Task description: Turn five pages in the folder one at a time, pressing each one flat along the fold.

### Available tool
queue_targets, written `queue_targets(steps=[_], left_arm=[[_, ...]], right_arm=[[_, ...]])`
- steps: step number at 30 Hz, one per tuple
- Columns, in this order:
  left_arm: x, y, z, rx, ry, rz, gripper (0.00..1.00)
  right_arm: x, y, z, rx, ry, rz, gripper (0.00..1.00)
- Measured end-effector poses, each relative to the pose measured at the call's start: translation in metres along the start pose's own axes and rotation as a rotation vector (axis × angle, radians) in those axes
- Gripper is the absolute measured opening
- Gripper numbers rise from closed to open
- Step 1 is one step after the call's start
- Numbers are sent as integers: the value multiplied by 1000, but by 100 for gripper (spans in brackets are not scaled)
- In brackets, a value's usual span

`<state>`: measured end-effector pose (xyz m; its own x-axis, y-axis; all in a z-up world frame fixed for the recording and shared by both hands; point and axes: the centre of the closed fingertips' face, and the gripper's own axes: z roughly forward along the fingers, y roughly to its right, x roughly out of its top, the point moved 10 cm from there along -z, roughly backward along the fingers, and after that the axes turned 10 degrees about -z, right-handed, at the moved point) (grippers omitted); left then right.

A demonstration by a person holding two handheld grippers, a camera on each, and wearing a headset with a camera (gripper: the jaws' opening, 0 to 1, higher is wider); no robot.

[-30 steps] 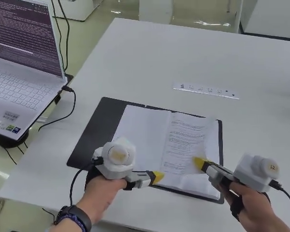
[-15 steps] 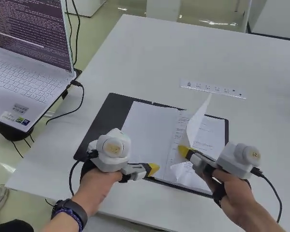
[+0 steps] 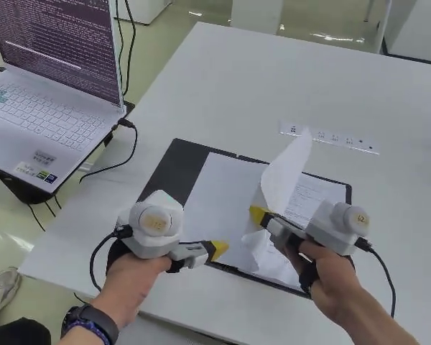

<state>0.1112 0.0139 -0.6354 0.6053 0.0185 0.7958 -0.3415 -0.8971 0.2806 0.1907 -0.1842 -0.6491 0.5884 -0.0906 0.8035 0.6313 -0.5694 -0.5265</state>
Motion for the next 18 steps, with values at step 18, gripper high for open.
queue_targets(steps=[18], left_arm=[[-10,-22,-32,66,55,-83,70]], right_arm=[[-9,-25,35,72,-42,5,0]])
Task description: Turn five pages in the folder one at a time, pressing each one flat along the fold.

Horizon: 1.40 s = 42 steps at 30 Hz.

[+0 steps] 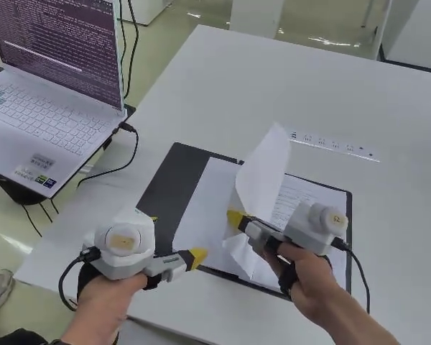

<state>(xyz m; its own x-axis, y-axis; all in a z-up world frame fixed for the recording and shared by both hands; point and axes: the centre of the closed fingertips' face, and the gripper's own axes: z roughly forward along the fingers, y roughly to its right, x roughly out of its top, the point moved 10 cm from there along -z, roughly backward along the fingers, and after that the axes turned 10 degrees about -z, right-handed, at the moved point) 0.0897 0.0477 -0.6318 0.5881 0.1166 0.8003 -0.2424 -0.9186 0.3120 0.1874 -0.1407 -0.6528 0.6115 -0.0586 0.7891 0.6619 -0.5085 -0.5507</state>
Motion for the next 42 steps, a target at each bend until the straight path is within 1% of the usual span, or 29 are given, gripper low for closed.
queue_targets(steps=[2,5,8,14,20,22,24,30,32,34,36,40,41,42], left_arm=[[0,-1,-1,-2,0,2,70],[0,-7,-4,-2,5,-13,70],[2,-13,-6,3,1,-6,70],[7,-18,-10,-3,-2,22,70],[9,-32,-14,5,-8,5,69],[11,-35,-15,5,-8,2,69],[11,-37,-15,2,-15,14,69],[10,-39,-15,-12,-36,36,69],[9,-41,-15,-13,-44,43,69],[9,-43,-16,-15,-46,44,69],[9,-46,-17,-11,-48,43,69],[8,-52,-18,-2,-52,37,69],[8,-54,-19,0,-53,36,69],[8,-54,-20,2,-54,36,69]], right_arm=[[-2,0,5,4,-6,5,0],[-6,-3,12,9,-15,7,0],[-8,-6,17,14,-20,8,0],[-21,-11,29,24,-53,10,0],[-28,-10,42,17,-61,28,0],[-29,-9,44,16,-60,34,1],[-31,-9,47,14,-66,43,1],[-42,-3,57,3,-101,63,1],[-46,-1,61,4,-110,85,1],[-50,2,64,-1,-117,97,1],[-52,4,69,2,-116,126,1],[-58,3,79,-1,-131,142,0],[-60,4,81,-4,-137,142,0],[-63,7,82,-18,-147,144,0]])
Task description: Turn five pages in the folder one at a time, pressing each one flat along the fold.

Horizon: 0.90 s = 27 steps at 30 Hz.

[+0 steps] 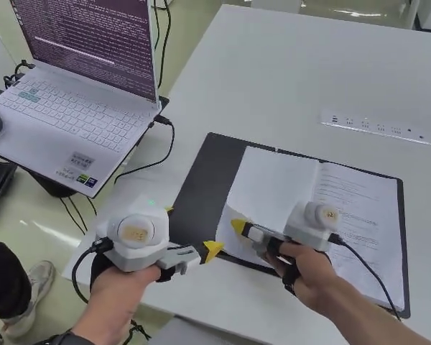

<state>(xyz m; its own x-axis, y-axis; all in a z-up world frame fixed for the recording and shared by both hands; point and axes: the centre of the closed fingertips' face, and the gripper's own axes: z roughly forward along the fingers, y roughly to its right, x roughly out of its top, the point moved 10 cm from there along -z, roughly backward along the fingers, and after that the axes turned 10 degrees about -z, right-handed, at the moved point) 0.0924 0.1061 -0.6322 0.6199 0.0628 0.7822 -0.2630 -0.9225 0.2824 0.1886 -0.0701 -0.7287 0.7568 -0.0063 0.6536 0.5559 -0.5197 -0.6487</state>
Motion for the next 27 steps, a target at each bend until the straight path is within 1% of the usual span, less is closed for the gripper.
queue_targets(steps=[2,5,8,9,10,11,12,13,16,21,23,25,26,27], left_arm=[[0,-2,-1,4,-1,0,69],[-1,-5,-2,10,-3,-5,69],[-2,-5,-3,11,-5,-7,69],[-3,-5,-3,10,-10,-8,69],[-4,-5,-3,11,-14,-4,69],[-4,-5,-3,11,-17,-1,69],[-4,-4,-4,11,-17,-1,69],[-4,-4,-4,11,-16,-3,69],[-5,-3,-4,11,-18,-6,69],[-8,-3,-1,1,-37,1,68],[-7,-3,-1,-2,-36,2,68],[-7,-2,0,-6,-31,-2,68],[-7,-2,0,-7,-33,-1,68],[-8,-2,1,-9,-44,8,68]], right_arm=[[-4,4,2,-8,-5,24,0],[-8,5,3,-21,-12,35,1],[-14,9,5,-28,-16,50,3],[-17,12,6,-32,-15,64,4],[-16,12,6,-28,4,78,3],[-17,12,5,-26,6,88,3],[-16,11,5,-22,7,83,4],[-16,10,5,-10,11,76,7],[-15,7,5,25,21,84,18],[-15,0,5,49,34,60,31],[-14,-4,4,76,35,34,38],[-15,-9,1,91,29,-1,43],[-16,-10,0,93,28,-2,45],[-16,-9,-2,98,26,-3,46]])
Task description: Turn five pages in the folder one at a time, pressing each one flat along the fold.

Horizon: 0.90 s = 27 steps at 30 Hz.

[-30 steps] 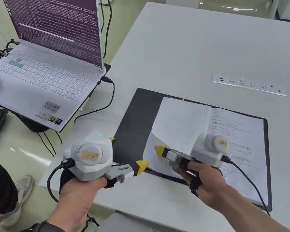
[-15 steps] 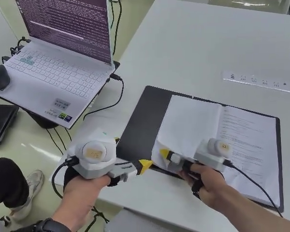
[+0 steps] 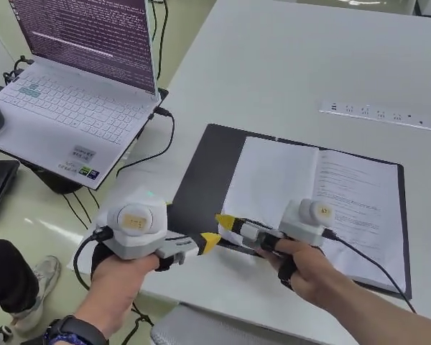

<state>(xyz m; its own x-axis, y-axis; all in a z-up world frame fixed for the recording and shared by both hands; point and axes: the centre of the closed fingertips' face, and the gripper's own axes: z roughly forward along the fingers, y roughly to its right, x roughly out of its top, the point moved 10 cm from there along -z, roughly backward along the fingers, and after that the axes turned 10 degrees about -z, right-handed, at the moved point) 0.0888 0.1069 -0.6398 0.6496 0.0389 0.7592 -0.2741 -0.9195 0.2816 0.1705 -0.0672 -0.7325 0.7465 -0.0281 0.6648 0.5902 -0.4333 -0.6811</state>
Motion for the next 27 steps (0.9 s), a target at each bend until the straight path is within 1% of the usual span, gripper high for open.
queue_targets(steps=[3,5,6,9,11,12,13,15,18,19,23,25,27], left_arm=[[-1,1,1,-8,-7,6,67],[0,1,3,-15,-3,0,66],[1,1,4,-17,-2,1,65],[3,2,5,-25,8,7,62],[6,2,8,-32,3,15,60],[7,2,9,-34,-1,24,59],[9,1,11,-36,-7,33,58],[10,1,13,-46,-4,36,56],[14,2,19,-59,-3,39,53],[15,3,21,-60,-6,42,52],[15,5,32,-75,-16,48,45],[15,6,39,-67,-35,53,41],[15,7,45,-68,-44,52,38]], right_arm=[[0,-4,-8,7,-2,-5,50],[-1,-5,-15,6,-27,-47,51],[-1,-5,-19,3,-42,-91,52],[-1,-8,-28,7,-54,-103,51],[0,-8,-39,-5,-57,-134,51],[0,-8,-44,-12,-55,-148,52],[2,-10,-50,-21,-40,-164,52],[3,-12,-62,-23,-36,-171,53],[5,-9,-76,-42,-41,-194,53],[5,-9,-78,-45,-42,-196,52],[13,-6,-95,-74,-10,-202,52],[18,-5,-102,-90,13,-203,52],[21,-3,-107,-106,30,-195,52]])
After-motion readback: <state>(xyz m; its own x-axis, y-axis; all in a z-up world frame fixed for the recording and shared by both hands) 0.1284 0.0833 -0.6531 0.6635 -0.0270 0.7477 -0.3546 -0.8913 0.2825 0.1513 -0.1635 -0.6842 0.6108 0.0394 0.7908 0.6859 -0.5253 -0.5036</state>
